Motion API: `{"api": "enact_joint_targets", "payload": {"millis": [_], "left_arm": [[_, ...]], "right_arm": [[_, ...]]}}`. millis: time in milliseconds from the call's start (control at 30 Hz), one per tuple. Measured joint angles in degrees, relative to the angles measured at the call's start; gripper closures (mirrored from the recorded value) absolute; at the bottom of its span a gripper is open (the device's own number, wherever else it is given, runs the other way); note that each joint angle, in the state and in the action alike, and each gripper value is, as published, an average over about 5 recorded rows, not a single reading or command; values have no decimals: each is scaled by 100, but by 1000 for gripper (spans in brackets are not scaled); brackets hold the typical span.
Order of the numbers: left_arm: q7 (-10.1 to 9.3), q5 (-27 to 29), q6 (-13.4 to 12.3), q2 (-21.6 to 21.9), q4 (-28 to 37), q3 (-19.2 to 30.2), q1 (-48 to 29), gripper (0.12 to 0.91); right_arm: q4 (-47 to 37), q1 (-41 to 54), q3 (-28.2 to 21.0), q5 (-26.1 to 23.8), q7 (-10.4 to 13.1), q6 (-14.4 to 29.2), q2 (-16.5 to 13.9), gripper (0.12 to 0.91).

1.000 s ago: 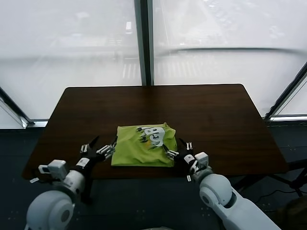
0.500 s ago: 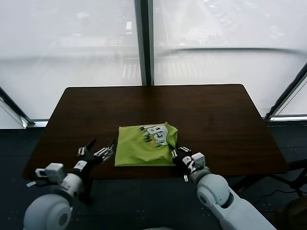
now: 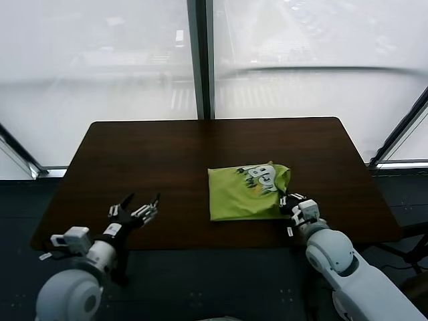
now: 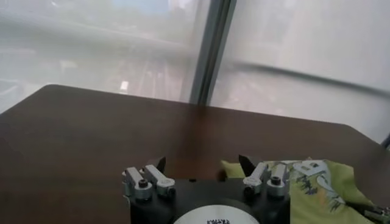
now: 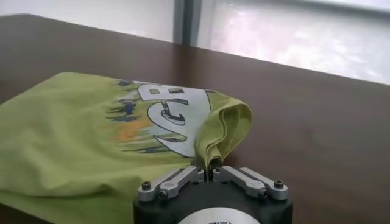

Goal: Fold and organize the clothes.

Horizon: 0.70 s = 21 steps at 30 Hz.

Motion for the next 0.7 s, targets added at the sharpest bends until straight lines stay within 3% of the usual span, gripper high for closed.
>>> {"api": "enact_joint_targets", "payload": {"millis": [233, 300, 500, 633, 700], "left_arm": [[0, 52, -17, -60, 85, 56, -42, 123], [0, 63, -20, -67, 107, 67, -48, 123], [0, 96, -22, -110, 189, 109, -91, 123], [-1, 131, -20, -164, 229, 129, -95, 123], [-1, 166, -21, -187, 239, 129, -75, 123]], "right_arm": [[-67, -108, 450, -84, -103, 141, -283, 841], [-9, -165, 569, -85, -39, 67, -354, 765], [301, -379, 930, -49, 241, -297, -569, 409], [600, -473, 1052, 102, 251, -267, -645, 184], [752, -439, 1003, 160, 211, -207, -625, 133]]}}
